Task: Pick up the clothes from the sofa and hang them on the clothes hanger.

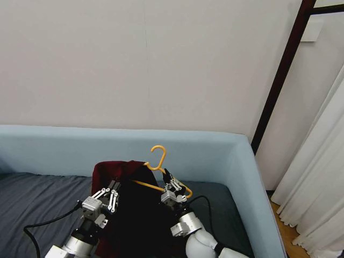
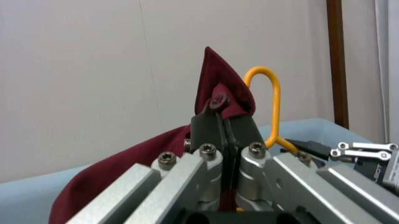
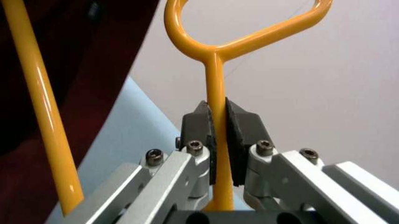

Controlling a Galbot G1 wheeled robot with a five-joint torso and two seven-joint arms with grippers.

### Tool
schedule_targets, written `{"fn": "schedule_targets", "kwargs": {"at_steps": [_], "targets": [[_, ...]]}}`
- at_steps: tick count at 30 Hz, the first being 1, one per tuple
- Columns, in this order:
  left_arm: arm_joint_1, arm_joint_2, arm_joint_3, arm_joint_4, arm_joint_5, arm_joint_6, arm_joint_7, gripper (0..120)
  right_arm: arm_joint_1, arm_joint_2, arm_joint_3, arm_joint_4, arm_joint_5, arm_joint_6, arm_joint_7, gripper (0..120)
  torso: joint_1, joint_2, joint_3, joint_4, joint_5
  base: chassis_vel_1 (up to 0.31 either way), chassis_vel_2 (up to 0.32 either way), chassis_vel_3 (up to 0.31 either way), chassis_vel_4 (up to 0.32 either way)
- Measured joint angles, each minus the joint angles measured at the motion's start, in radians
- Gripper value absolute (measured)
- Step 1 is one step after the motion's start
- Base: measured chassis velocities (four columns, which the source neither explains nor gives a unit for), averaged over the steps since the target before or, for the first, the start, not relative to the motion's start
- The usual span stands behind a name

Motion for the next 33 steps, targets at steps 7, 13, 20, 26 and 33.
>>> {"fn": "schedule_targets", "kwargs": {"at_steps": [7, 13, 20, 26, 33], "targets": [[-0.007, -0.001, 0.011, 0.007, 0.002, -0.001, 0.000, 0, 0.001, -0.017, 0.101, -0.062, -0.020, 0.152, -0.087, 4, 0.000, 0.000, 0.000, 0.0000, 0.0000, 0.000, 0.000, 0.000, 0.000], [-0.016, 0.004, 0.016, 0.011, 0.001, -0.001, 0.000, 0, 0.005, -0.017, 0.171, -0.120, -0.082, 0.259, -0.148, 4, 0.000, 0.000, 0.000, -0.0001, 0.0001, 0.000, 0.000, 0.000, 0.000], [-0.012, 0.004, 0.017, 0.011, 0.002, -0.001, 0.000, 0, -0.001, 0.007, 0.237, -0.163, -0.232, 0.357, -0.183, 4, 0.000, 0.000, 0.000, 0.0000, 0.0000, 0.000, 0.000, 0.000, 0.000], [-0.009, 0.005, 0.022, 0.007, 0.005, -0.004, 0.004, 0, -0.014, 0.017, 0.299, -0.187, -0.314, 0.430, -0.212, 4, 0.000, 0.000, 0.000, 0.0000, -0.0001, 0.000, 0.000, 0.000, 0.000], [-0.020, 0.014, 0.031, 0.011, 0.005, -0.006, 0.006, 0, -0.012, 0.026, 0.403, -0.238, -0.317, 0.559, -0.343, 4, 0.000, 0.000, 0.000, -0.0001, 0.0000, 0.000, 0.000, 0.000, 0.000]]}}
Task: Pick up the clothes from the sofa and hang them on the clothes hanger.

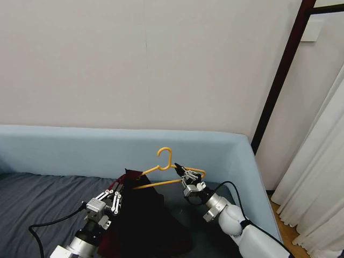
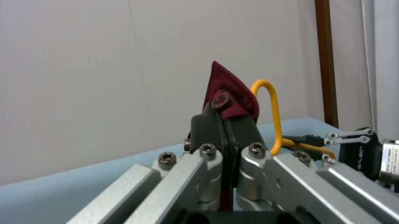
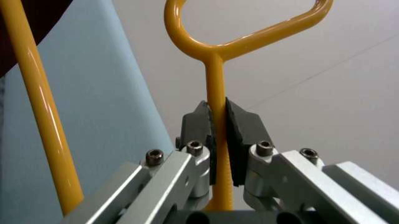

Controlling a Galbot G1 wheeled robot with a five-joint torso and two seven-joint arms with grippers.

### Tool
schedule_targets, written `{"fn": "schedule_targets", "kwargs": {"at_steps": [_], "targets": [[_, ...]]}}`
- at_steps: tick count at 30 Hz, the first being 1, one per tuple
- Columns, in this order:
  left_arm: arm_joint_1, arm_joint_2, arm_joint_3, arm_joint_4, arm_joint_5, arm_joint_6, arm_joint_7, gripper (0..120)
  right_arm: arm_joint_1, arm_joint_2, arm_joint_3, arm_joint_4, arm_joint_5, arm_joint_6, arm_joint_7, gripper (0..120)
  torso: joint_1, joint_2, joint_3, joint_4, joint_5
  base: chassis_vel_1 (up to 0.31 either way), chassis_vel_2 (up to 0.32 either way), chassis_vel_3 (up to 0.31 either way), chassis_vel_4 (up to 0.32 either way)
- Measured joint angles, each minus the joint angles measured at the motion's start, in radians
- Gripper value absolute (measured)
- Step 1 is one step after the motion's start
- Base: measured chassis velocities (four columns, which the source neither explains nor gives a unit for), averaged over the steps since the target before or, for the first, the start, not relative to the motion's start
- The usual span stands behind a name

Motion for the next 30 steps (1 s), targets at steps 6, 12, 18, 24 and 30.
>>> {"fn": "schedule_targets", "kwargs": {"at_steps": [6, 12, 18, 24, 30], "targets": [[-0.003, 0.000, 0.006, 0.002, 0.000, 0.000, 0.004, 0, 0.007, 0.011, 0.021, -0.011, 0.004, 0.067, -0.061, 4, 0.000, 0.000, 0.000, 0.0001, -0.0001, 0.000, 0.000, 0.000, 0.000], [-0.007, -0.006, 0.016, 0.016, 0.008, -0.003, 0.016, 0, 0.001, 0.028, -0.036, 0.020, 0.045, 0.091, -0.079, 4, 0.000, 0.000, 0.000, 0.0001, -0.0002, 0.000, 0.000, 0.000, 0.000], [0.002, -0.013, 0.023, 0.038, 0.021, -0.021, 0.026, 0, 0.001, 0.038, -0.154, 0.061, 0.209, 0.037, -0.074, 4, 0.000, 0.000, 0.000, 0.0001, -0.0002, 0.000, 0.000, 0.000, 0.000], [0.016, -0.013, 0.024, 0.051, 0.028, -0.038, 0.033, 0, 0.027, 0.028, -0.256, 0.114, 0.433, -0.092, -0.004, 4, 0.000, 0.000, 0.000, 0.0002, -0.0002, 0.000, 0.000, 0.000, 0.000], [0.010, -0.010, 0.025, 0.055, 0.029, -0.046, 0.043, 0, 0.040, 0.027, -0.269, 0.125, 0.453, -0.172, 0.080, 4, 0.000, 0.000, 0.000, 0.0001, -0.0002, 0.000, 0.000, 0.000, 0.000]]}}
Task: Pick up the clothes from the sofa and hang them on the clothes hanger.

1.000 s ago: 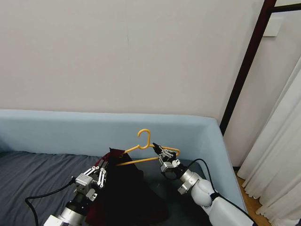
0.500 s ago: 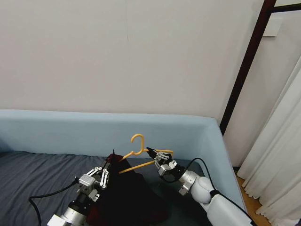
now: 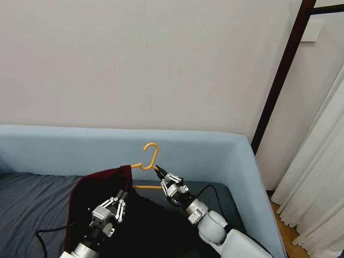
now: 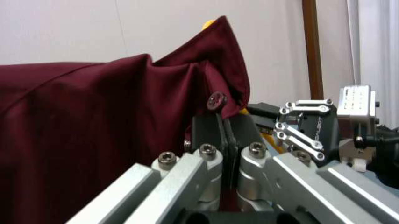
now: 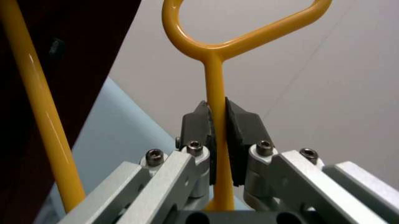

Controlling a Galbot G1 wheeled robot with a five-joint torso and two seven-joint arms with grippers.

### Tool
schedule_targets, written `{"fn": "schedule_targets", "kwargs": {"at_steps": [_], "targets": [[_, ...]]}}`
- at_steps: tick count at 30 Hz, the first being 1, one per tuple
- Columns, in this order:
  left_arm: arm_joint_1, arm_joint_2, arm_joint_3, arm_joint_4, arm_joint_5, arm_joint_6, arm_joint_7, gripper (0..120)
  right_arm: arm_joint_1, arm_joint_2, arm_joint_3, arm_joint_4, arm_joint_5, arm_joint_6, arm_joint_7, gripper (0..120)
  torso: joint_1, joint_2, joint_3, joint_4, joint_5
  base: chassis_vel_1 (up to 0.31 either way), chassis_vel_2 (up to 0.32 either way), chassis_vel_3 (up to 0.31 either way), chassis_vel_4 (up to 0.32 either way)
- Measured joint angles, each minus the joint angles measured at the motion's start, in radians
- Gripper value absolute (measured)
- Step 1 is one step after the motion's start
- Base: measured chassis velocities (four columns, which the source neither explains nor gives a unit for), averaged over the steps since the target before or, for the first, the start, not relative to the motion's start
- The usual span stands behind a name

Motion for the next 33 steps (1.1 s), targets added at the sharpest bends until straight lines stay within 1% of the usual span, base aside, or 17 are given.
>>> {"fn": "schedule_targets", "kwargs": {"at_steps": [6, 10, 11, 13, 14, 16, 17, 20, 22, 23, 26, 27, 28, 30, 31, 32, 33], "targets": [[-0.033, 0.000, -0.002, 0.025, 0.006, -0.013, -0.002, 0, -0.019, -0.012, -0.004, 0.039, -0.009, -0.091, 0.095, 4, 0.000, 0.000, 0.000, -0.0002, 0.0001, 0.000, 0.000, 0.000, 0.000], [-0.037, -0.007, 0.002, 0.050, 0.025, -0.032, -0.026, 2, -0.038, -0.016, -0.011, 0.066, -0.008, -0.125, 0.133, 4, 0.000, 0.000, 0.000, -0.0001, 0.0001, 0.000, 0.000, 0.000, 0.000], [-0.035, -0.010, 0.003, 0.061, 0.036, -0.042, -0.038, 7, -0.042, -0.017, -0.014, 0.074, -0.005, -0.136, 0.146, 4, 0.000, 0.000, 0.000, -0.0001, 0.0001, 0.000, 0.000, 0.000, 0.000], [-0.032, -0.012, 0.004, 0.072, 0.053, -0.053, -0.051, 10, -0.045, -0.017, -0.016, 0.081, -0.002, -0.144, 0.156, 4, 0.000, 0.000, 0.000, -0.0001, 0.0000, 0.000, 0.000, 0.000, 0.000], [-0.028, -0.012, 0.004, 0.082, 0.070, -0.062, -0.064, 17, -0.047, -0.017, -0.019, 0.088, 0.003, -0.154, 0.167, 4, 0.000, 0.000, 0.000, -0.0001, 0.0000, 0.000, 0.000, 0.000, 0.000], [-0.016, -0.010, 0.003, 0.102, 0.097, -0.081, -0.080, 25, -0.049, -0.016, -0.028, 0.106, 0.023, -0.177, 0.188, 4, 0.000, 0.000, 0.000, 0.0000, 0.0000, 0.000, 0.000, 0.000, 0.000], [-0.016, -0.010, 0.003, 0.102, 0.097, -0.081, -0.080, 25, -0.049, -0.016, -0.028, 0.106, 0.023, -0.177, 0.188, 4, 0.000, 0.000, 0.000, 0.0000, 0.0000, 0.000, 0.000, 0.000, 0.000], [0.004, 0.001, -0.004, 0.112, 0.111, -0.100, -0.084, 38, -0.050, -0.017, -0.046, 0.132, 0.060, -0.207, 0.214, 4, 0.000, 0.000, 0.000, 0.0001, 0.0000, 0.000, 0.000, 0.000, 0.000], [0.024, 0.016, -0.016, 0.100, 0.111, -0.111, -0.084, 48, -0.050, -0.015, -0.047, 0.134, 0.066, -0.213, 0.221, 4, 0.000, 0.000, 0.000, 0.0000, -0.0002, 0.000, 0.000, 0.000, 0.000], [0.024, 0.016, -0.016, 0.100, 0.111, -0.111, -0.084, 48, -0.050, -0.015, -0.047, 0.134, 0.066, -0.213, 0.221, 4, 0.000, 0.000, 0.000, 0.0000, -0.0002, 0.000, 0.000, 0.000, 0.000], [0.075, 0.075, -0.060, 0.050, 0.080, -0.139, -0.057, 62, -0.054, -0.012, -0.045, 0.132, 0.062, -0.217, 0.228, 4, 0.000, 0.000, 0.000, 0.0000, 0.0001, 0.000, 0.000, 0.000, 0.000], [0.094, 0.107, -0.080, 0.033, 0.060, -0.151, -0.037, 67, -0.061, -0.011, -0.036, 0.130, 0.049, -0.219, 0.232, 4, 0.000, 0.000, 0.000, 0.0007, 0.0002, 0.000, 0.000, 0.000, 0.000], [0.094, 0.107, -0.080, 0.033, 0.060, -0.151, -0.037, 67, -0.061, -0.011, -0.036, 0.130, 0.049, -0.219, 0.232, 4, 0.000, 0.000, 0.000, 0.0007, 0.0002, 0.000, 0.000, 0.000, 0.000], [0.098, 0.175, -0.114, 0.018, 0.003, -0.166, 0.013, 77, -0.088, -0.012, 0.003, 0.124, -0.009, -0.215, 0.233, 4, 0.000, 0.000, 0.000, 0.0006, 0.0001, 0.000, 0.000, 0.000, 0.000], [0.090, 0.209, -0.130, 0.017, -0.038, -0.169, 0.043, 78, -0.100, -0.015, 0.023, 0.120, -0.039, -0.206, 0.230, 4, 0.000, 0.000, 0.000, 0.0004, -0.0001, 0.000, 0.000, 0.000, 0.000], [0.090, 0.209, -0.130, 0.017, -0.038, -0.169, 0.043, 78, -0.100, -0.015, 0.023, 0.120, -0.039, -0.206, 0.230, 4, 0.000, 0.000, 0.000, 0.0004, -0.0001, 0.000, 0.000, 0.000, 0.000], [0.078, 0.257, -0.153, 0.017, -0.103, -0.170, 0.089, 83, -0.116, -0.019, 0.050, 0.116, -0.076, -0.191, 0.224, 4, 0.000, 0.000, 0.000, -0.0005, -0.0002, 0.000, 0.000, 0.000, 0.000]]}}
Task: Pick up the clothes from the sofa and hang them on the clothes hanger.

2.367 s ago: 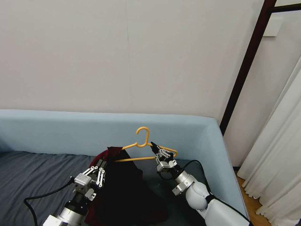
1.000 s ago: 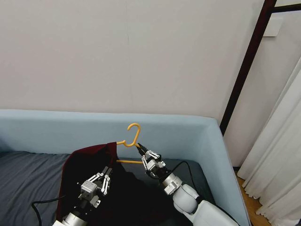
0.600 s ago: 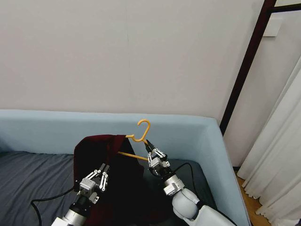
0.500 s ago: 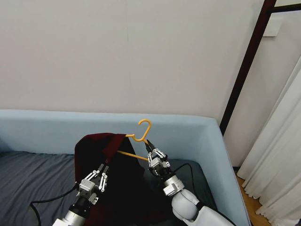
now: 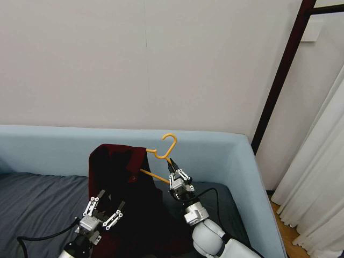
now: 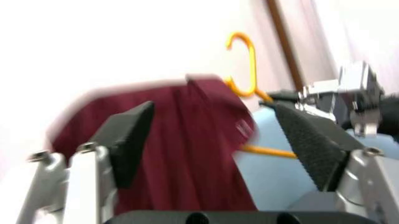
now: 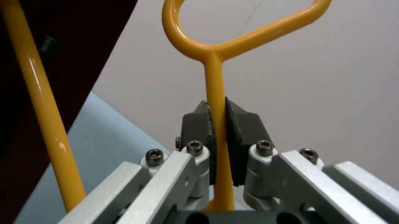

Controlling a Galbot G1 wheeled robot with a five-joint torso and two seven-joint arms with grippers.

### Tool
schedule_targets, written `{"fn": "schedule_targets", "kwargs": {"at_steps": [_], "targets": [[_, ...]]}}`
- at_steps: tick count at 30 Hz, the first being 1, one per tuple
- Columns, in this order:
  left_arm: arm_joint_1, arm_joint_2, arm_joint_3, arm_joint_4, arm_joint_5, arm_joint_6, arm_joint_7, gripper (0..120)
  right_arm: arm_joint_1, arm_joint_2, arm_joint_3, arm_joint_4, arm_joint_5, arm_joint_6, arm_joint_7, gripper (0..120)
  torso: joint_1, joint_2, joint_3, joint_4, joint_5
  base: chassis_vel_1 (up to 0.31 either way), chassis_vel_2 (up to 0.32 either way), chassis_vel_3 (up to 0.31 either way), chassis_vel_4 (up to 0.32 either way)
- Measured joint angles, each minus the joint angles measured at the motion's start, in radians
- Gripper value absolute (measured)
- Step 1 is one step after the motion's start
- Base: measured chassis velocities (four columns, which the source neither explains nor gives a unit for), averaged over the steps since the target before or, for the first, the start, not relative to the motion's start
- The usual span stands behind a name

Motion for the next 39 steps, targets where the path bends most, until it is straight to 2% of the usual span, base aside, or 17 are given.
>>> {"fn": "schedule_targets", "kwargs": {"at_steps": [1, 4, 5, 6, 8, 10, 11, 15, 16, 20, 21, 24, 26, 27, 33, 39], "targets": [[-0.012, 0.054, -0.027, 0.001, -0.082, 0.000, 0.067, 90, -0.011, -0.004, 0.015, -0.003, -0.023, 0.012, -0.006, 4, 0.000, 0.000, 0.000, -0.0002, 0.0000, 0.000, 0.000, 0.000, 0.000], [-0.056, 0.173, -0.069, 0.047, -0.262, -0.008, 0.242, 99, -0.026, -0.007, 0.025, -0.004, -0.037, 0.025, -0.013, 4, 0.000, 0.000, 0.000, 0.0002, 0.0004, 0.000, 0.000, 0.000, 0.000], [-0.056, 0.173, -0.069, 0.047, -0.262, -0.008, 0.242, 99, -0.026, -0.007, 0.025, -0.004, -0.037, 0.025, -0.013, 4, 0.000, 0.000, 0.000, 0.0002, 0.0004, 0.000, 0.000, 0.000, 0.000], [-0.092, 0.223, -0.073, 0.087, -0.322, -0.016, 0.309, 100, -0.031, -0.005, 0.026, -0.005, -0.046, 0.030, -0.018, 4, 0.000, 0.000, 0.000, 0.0004, 0.0004, 0.000, 0.000, 0.000, 0.000], [-0.140, 0.276, -0.073, 0.142, -0.397, -0.020, 0.385, 100, -0.033, 0.002, 0.025, -0.010, -0.063, 0.038, -0.026, 4, 0.000, 0.000, 0.000, 0.0001, -0.0001, 0.000, 0.000, 0.000, 0.000], [-0.210, 0.341, -0.064, 0.244, -0.492, -0.016, 0.506, 100, -0.027, 0.018, 0.010, -0.023, -0.093, 0.060, -0.045, 4, 0.000, 0.000, 0.000, 0.0007, 0.0003, 0.000, 0.000, 0.000, 0.000], [-0.210, 0.341, -0.064, 0.244, -0.492, -0.016, 0.506, 100, -0.027, 0.018, 0.010, -0.023, -0.093, 0.060, -0.045, 4, 0.000, 0.000, 0.000, 0.0007, 0.0003, 0.000, 0.000, 0.000, 0.000], [-0.315, 0.434, -0.038, 0.412, -0.584, 0.029, 0.742, 100, -0.007, 0.051, -0.015, -0.053, -0.136, 0.093, -0.075, 4, 0.000, 0.000, 0.000, 0.0008, -0.0001, 0.000, 0.000, 0.000, 0.000], [-0.315, 0.434, -0.038, 0.412, -0.584, 0.029, 0.742, 100, -0.007, 0.051, -0.015, -0.053, -0.136, 0.093, -0.075, 4, 0.000, 0.000, 0.000, 0.0008, -0.0001, 0.000, 0.000, 0.000, 0.000], [-0.400, 0.519, -0.002, 0.523, -0.636, 0.097, 0.908, 100, -0.001, 0.076, -0.025, -0.070, -0.173, 0.113, -0.092, 4, 0.000, 0.000, 0.000, 0.0005, 0.0001, 0.000, 0.000, 0.000, 0.000], [-0.400, 0.519, -0.002, 0.523, -0.636, 0.097, 0.908, 100, -0.001, 0.076, -0.025, -0.070, -0.173, 0.113, -0.092, 4, 0.000, 0.000, 0.000, 0.0005, 0.0001, 0.000, 0.000, 0.000, 0.000], [-0.452, 0.559, 0.034, 0.575, -0.650, 0.178, 1.014, 100, -0.008, 0.090, -0.023, -0.078, -0.214, 0.126, -0.097, 4, 0.000, 0.000, 0.000, 0.0005, 0.0003, 0.000, 0.000, 0.000, 0.000], [-0.498, 0.564, 0.090, 0.585, -0.650, 0.214, 1.041, 100, -0.012, 0.099, -0.015, -0.085, -0.243, 0.133, -0.097, 4, 0.000, 0.000, 0.000, 0.0007, 0.0008, 0.000, 0.000, 0.000, 0.000], [-0.535, 0.561, 0.133, 0.586, -0.651, 0.224, 1.042, 100, -0.014, 0.103, -0.009, -0.090, -0.265, 0.137, -0.097, 4, 0.000, 0.000, 0.000, 0.0007, -0.0001, 0.000, 0.000, 0.000, 0.000], [-0.604, 0.544, 0.215, 0.557, -0.660, 0.290, 1.010, 100, -0.021, 0.123, 0.019, -0.112, -0.356, 0.153, -0.093, 4, 0.000, 0.000, 0.000, 0.0003, 0.0006, 0.000, 0.000, 0.000, 0.000], [-0.679, 0.487, 0.312, 0.557, -0.570, 0.313, 0.968, 97, -0.044, 0.135, 0.037, -0.111, -0.416, 0.165, -0.088, 4, 0.000, 0.000, 0.000, 0.0005, 0.0002, 0.000, 0.000, 0.000, 0.000]]}}
